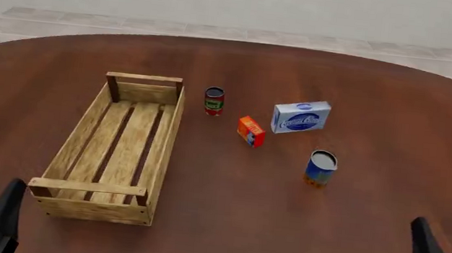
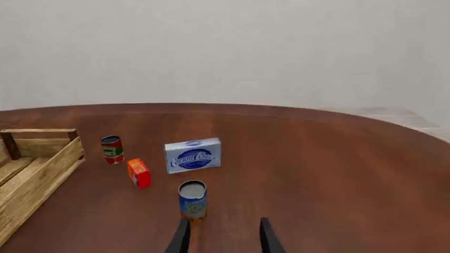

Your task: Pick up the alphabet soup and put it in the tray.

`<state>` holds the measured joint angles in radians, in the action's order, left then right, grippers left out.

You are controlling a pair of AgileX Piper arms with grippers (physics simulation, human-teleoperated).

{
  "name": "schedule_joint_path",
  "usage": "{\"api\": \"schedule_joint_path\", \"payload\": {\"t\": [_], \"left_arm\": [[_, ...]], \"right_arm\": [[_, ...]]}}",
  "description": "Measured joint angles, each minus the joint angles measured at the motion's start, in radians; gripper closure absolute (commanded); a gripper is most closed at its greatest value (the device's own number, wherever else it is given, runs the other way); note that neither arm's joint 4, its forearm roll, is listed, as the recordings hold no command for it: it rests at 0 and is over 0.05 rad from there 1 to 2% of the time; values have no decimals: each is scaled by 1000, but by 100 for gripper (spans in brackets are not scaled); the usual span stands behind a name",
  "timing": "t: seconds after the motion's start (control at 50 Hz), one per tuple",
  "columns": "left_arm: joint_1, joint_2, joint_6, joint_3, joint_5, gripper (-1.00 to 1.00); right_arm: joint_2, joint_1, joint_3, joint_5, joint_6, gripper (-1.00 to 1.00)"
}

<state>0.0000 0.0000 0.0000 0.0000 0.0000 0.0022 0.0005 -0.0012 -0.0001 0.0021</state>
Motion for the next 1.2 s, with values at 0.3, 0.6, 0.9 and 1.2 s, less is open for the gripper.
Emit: {"api": "schedule_joint_path", "payload": {"t": [0.3, 0.6, 0.9, 1.2], "left_arm": [[0, 0, 0, 0, 0, -100], [0, 0, 0, 0, 0, -100], [0, 0, 0, 0, 0, -100], [0, 0, 0, 0, 0, -100]], "right_arm": [[20, -1, -1, -9, 22, -100], [24, 3, -34, 22, 36, -100], [88, 6, -25, -29, 56, -100], [336, 45, -5, -255, 62, -100]]}}
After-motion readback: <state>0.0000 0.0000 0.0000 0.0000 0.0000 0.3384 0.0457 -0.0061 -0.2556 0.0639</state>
